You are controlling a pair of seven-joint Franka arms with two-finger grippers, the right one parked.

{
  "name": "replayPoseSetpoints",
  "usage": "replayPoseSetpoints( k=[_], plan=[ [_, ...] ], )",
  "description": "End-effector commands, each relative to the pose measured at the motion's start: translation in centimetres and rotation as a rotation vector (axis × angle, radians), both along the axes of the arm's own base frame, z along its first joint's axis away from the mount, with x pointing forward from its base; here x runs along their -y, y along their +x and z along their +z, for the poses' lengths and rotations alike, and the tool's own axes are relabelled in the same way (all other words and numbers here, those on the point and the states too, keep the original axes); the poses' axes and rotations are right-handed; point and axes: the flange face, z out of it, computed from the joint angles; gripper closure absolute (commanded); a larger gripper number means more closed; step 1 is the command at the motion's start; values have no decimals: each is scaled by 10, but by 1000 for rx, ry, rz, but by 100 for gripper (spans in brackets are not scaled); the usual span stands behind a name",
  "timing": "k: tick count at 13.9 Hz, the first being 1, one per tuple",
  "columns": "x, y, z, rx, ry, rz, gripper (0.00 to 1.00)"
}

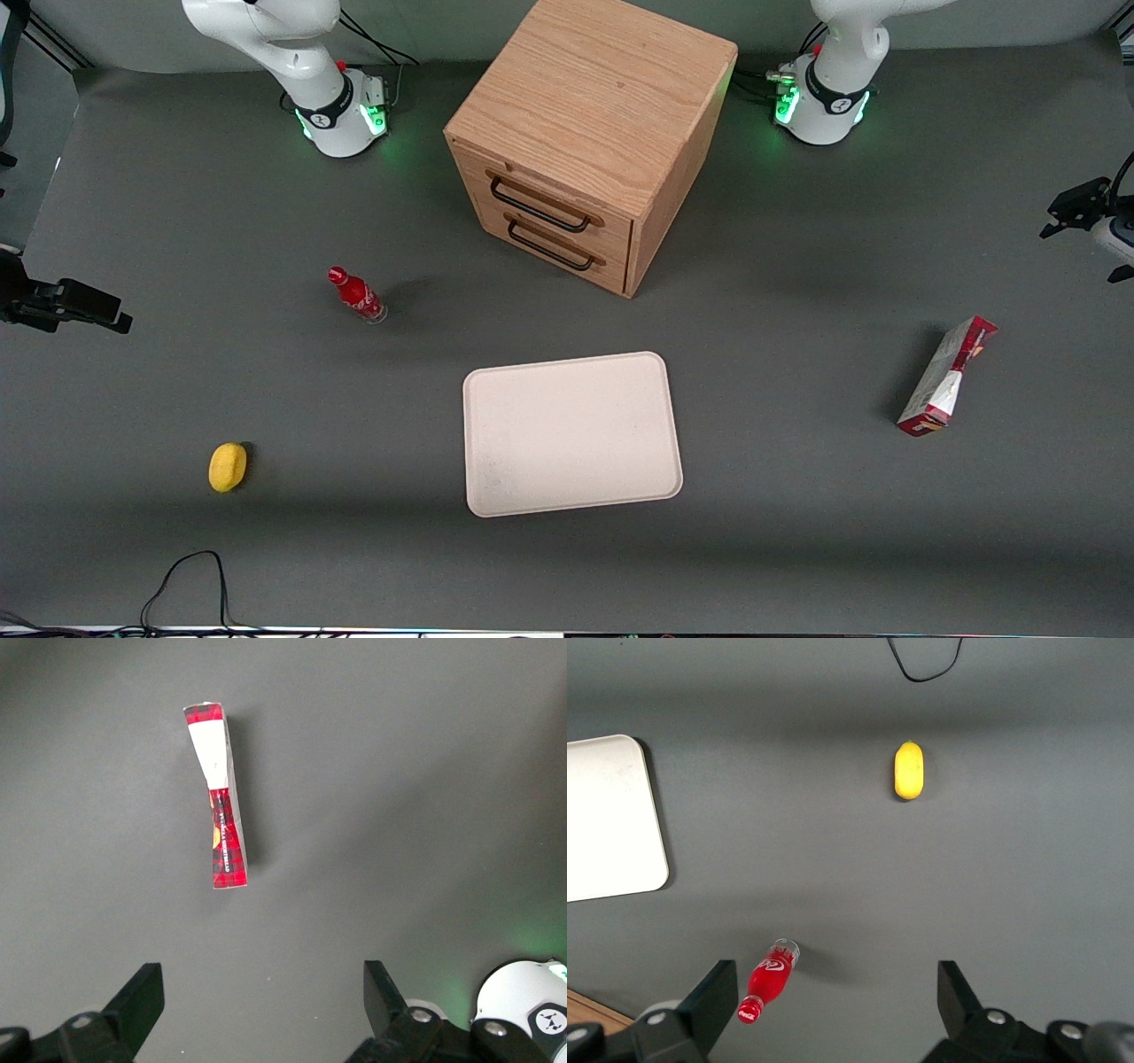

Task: Place red cookie box on tray
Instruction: 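Move the open left gripper over the red-and-white cookie box, then lower the left gripper and close it on the cookie box end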

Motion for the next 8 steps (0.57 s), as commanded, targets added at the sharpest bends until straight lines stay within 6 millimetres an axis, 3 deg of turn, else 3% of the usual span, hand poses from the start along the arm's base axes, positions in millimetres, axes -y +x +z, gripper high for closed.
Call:
replayPoseSetpoints(
  k=[1, 3, 8],
  plan=[
    [-3, 15, -35, -6, 19, -47, 0],
    [-5, 23, -68, 10, 22, -55, 0],
    [-2, 3, -165, 100, 32, -61, 0]
  ],
)
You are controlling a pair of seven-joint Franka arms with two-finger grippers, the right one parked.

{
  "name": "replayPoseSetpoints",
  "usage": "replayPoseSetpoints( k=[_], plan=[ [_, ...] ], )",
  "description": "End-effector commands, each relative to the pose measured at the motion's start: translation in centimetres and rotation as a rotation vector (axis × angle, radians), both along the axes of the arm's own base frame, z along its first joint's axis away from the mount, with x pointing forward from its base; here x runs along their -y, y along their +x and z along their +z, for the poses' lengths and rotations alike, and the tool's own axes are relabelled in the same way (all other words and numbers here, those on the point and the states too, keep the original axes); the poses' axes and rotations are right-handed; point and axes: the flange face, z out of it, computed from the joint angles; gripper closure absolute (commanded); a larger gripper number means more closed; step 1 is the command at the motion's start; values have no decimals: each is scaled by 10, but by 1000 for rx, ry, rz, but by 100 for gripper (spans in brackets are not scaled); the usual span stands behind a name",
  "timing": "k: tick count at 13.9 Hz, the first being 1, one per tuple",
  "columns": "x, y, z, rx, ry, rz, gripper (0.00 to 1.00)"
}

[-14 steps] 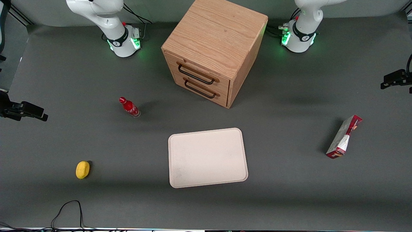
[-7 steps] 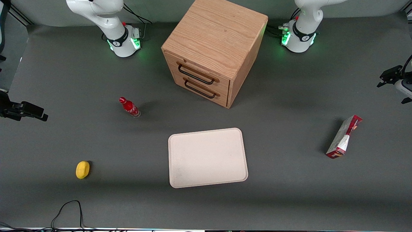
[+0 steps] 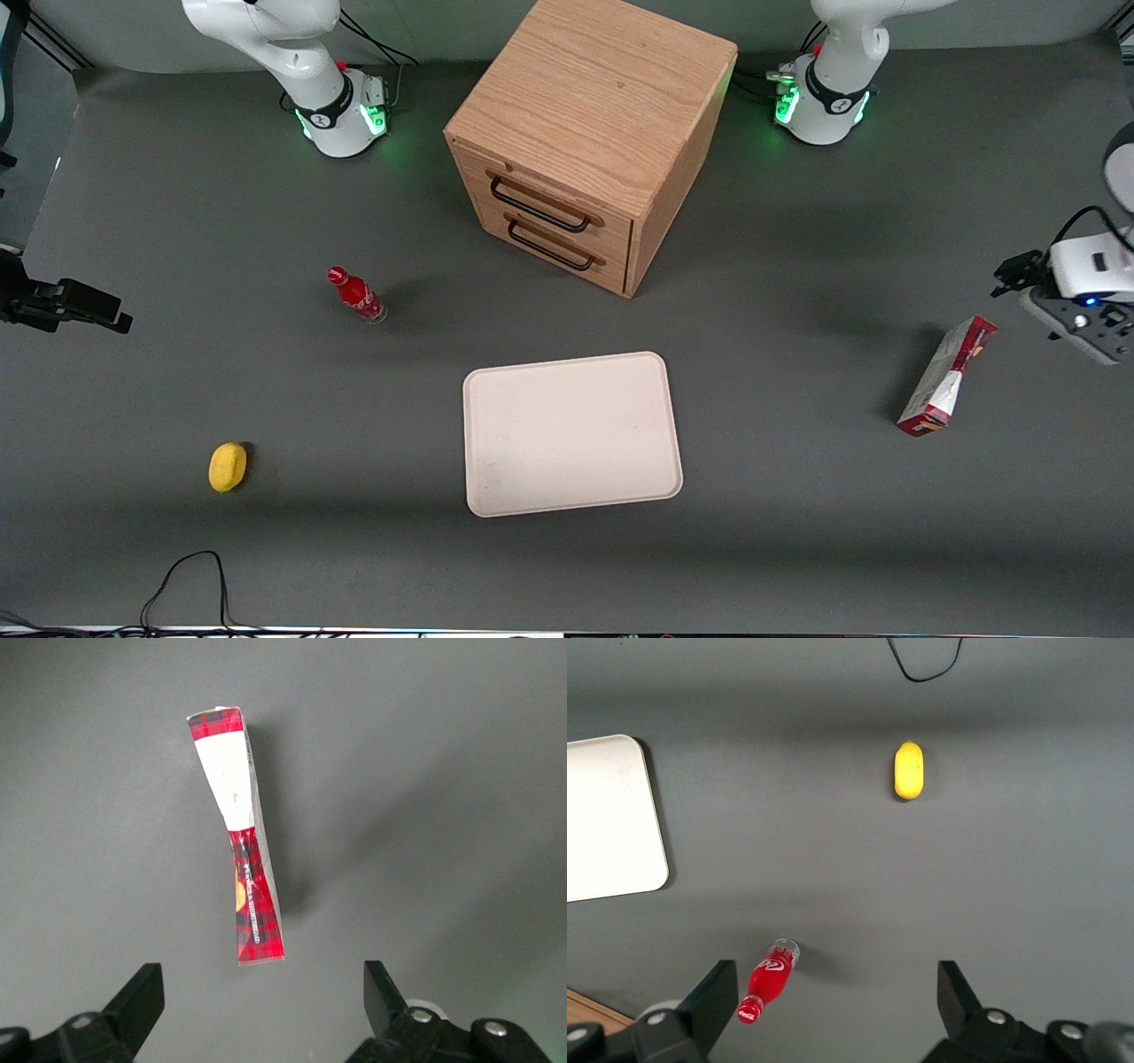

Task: Place red cookie box on tray
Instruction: 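Lower the left gripper and close it on the cookie box end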

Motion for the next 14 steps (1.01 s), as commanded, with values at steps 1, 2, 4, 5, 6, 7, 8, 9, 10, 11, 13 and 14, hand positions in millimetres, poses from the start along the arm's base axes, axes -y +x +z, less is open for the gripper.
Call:
replayPoseSetpoints(
  k=[1, 2, 4, 5, 6, 7, 8, 9, 10, 11, 13, 14],
  plan=[
    [3, -28, -44, 61, 14, -20, 0],
    [4, -31, -63, 76, 16, -20, 0],
    [4, -27, -88, 93, 20, -22, 0],
    [4, -27, -97, 98, 20, -24, 0],
    [5, -30, -108, 110, 22, -25, 0],
    [1, -29, -119, 123, 25, -21, 0],
    [-3, -26, -130, 131, 27, -15, 0],
    [-5, -24, -132, 146, 30, -15, 0],
    [-5, -23, -139, 141, 29, -15, 0],
    [-5, -20, -143, 140, 30, -14, 0],
    [-6, -16, -152, 151, 29, -8, 0],
    [-7, -16, -158, 150, 27, -3, 0]
  ],
)
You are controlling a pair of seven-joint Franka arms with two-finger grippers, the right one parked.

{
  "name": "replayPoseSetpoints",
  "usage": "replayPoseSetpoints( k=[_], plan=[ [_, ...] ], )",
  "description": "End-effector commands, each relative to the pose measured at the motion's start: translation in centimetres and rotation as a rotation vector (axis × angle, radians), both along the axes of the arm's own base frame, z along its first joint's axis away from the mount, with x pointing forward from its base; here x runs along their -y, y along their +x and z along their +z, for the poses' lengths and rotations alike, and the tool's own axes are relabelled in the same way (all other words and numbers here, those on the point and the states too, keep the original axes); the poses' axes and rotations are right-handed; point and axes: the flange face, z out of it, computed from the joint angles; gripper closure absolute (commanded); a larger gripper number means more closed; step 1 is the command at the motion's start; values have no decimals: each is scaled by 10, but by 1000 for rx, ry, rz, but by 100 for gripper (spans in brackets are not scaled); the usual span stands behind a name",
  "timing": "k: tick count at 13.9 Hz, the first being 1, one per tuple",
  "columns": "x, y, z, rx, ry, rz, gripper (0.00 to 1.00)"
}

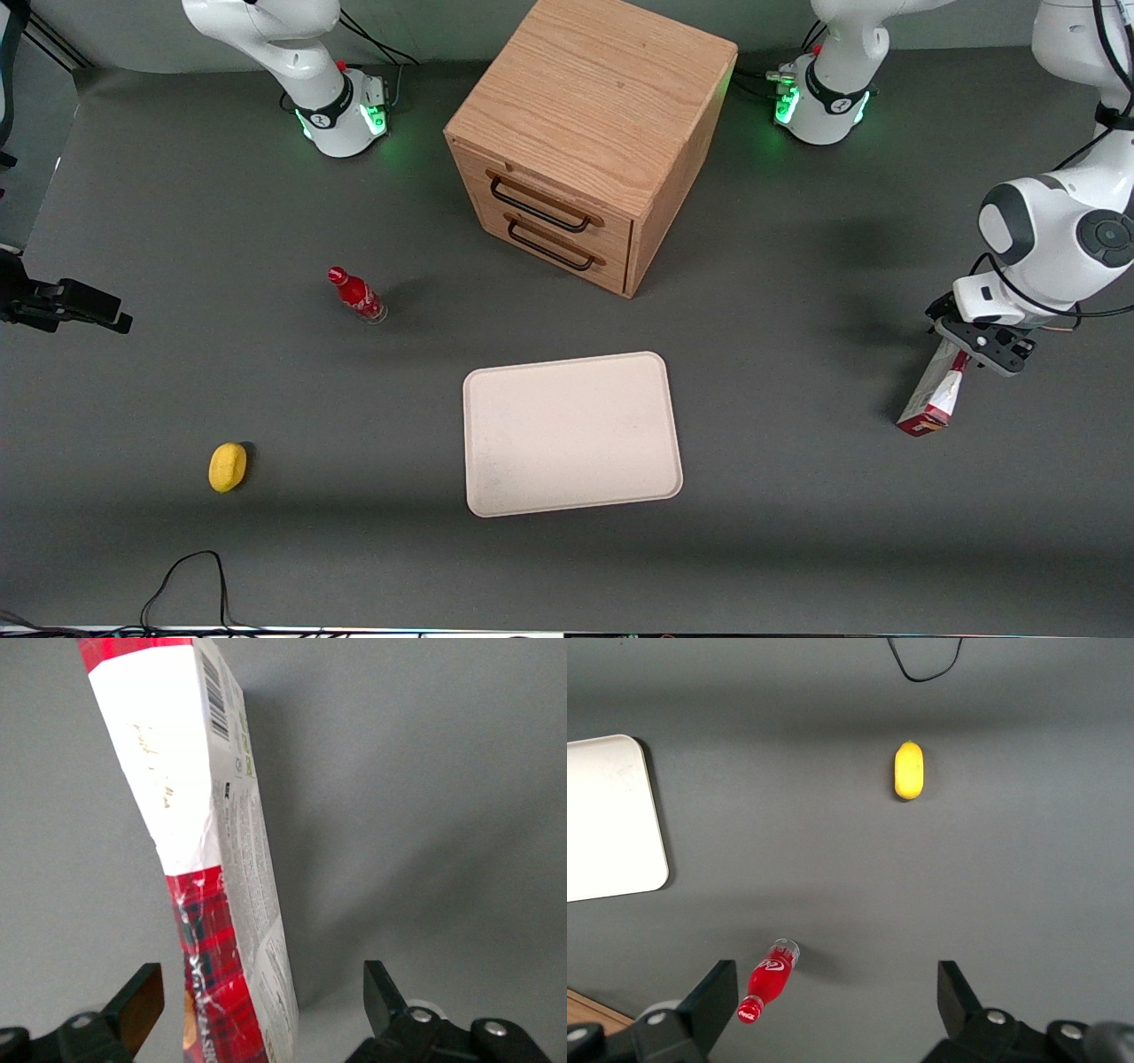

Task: Place red cookie box on tray
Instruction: 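Lower the left gripper and close it on the cookie box end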

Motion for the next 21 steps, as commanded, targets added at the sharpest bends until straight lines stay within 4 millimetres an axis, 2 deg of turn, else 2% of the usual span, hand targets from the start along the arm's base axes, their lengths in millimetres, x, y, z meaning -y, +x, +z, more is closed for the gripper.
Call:
replayPoseSetpoints(
  k=[1, 3, 5, 6, 7, 12, 14, 16, 17, 18, 19, 21],
  plan=[
    [-3, 10, -7, 12, 2, 0, 0],
    [-5, 17, -2, 14, 4, -3, 0],
    [-7, 22, 3, 27, 4, 18, 16],
    [-6, 25, 2, 27, 3, 30, 18],
    [-4, 27, 2, 26, 1, 44, 27],
    [-1, 28, -1, 26, -7, 101, 85],
    [2, 29, 1, 30, -9, 112, 100],
    [3, 32, 7, 37, -9, 119, 100],
    [1, 35, 17, 26, -10, 121, 100],
    [-1, 43, 34, 5, -12, 124, 100],
    [-4, 53, 57, -32, -14, 130, 100],
    [-9, 72, 120, -107, -17, 138, 100]
  ],
)
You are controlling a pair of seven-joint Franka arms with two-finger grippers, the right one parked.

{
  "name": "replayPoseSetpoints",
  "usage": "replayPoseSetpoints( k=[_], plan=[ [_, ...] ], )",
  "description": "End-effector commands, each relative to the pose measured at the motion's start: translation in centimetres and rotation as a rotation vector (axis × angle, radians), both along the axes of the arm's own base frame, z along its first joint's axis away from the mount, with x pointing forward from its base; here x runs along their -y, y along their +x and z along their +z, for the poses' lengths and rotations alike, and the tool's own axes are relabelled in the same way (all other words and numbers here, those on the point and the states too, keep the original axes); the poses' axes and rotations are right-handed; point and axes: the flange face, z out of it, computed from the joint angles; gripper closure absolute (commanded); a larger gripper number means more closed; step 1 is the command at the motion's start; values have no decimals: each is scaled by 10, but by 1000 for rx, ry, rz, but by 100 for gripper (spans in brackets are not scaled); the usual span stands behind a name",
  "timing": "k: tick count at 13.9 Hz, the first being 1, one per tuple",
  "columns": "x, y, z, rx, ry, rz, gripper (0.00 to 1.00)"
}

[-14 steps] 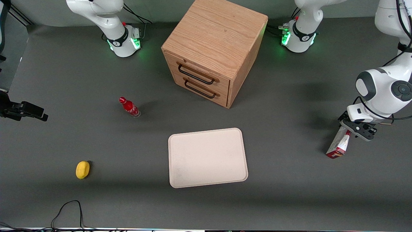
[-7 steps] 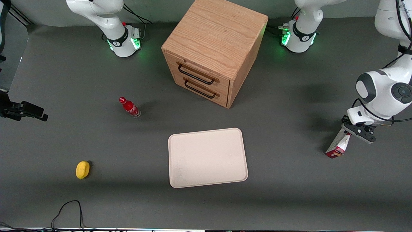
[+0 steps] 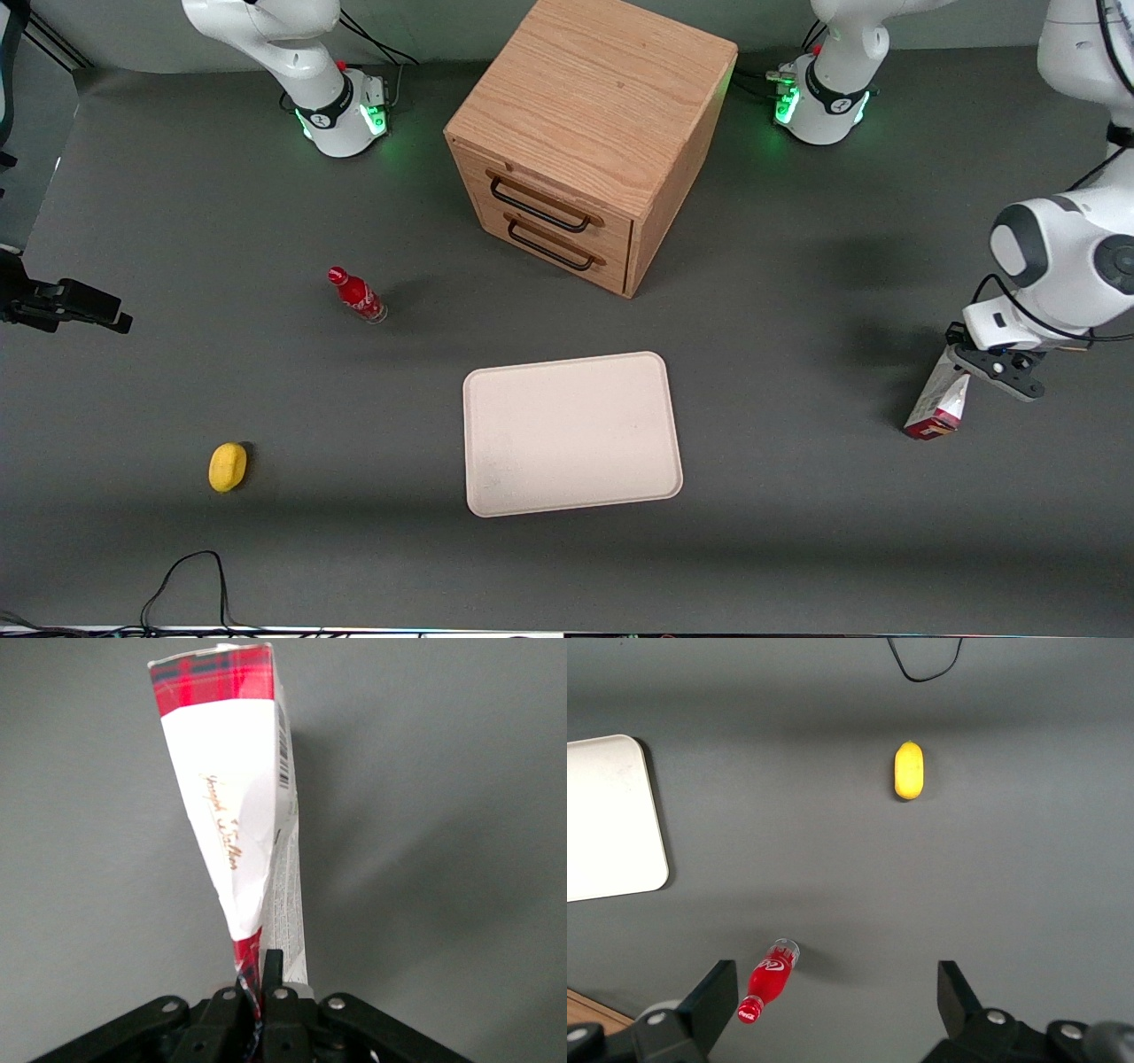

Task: Place red cookie box on tray
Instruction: 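Lower the left gripper and close it on the cookie box end, then lift the cookie box upright and carry it toward the cream tray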

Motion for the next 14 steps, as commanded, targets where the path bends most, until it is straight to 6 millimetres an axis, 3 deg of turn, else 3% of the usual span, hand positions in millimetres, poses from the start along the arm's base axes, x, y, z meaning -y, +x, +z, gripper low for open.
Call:
replayPoseSetpoints(
  k=[1, 3, 6, 8, 10, 12, 13, 14],
  plan=[
    [-5, 25, 99, -69, -4, 25, 100],
    [-8, 33, 157, -110, -9, 35, 100],
    [-10, 26, 249, -156, -11, 54, 100],
    [-12, 18, 292, -161, -11, 68, 100],
    [-14, 16, 298, -157, -12, 81, 100],
    [3, 21, 298, -144, -14, 176, 100],
    [27, 27, 298, -140, -11, 220, 100],
    [64, 32, 299, -134, -8, 253, 100]
  ],
)
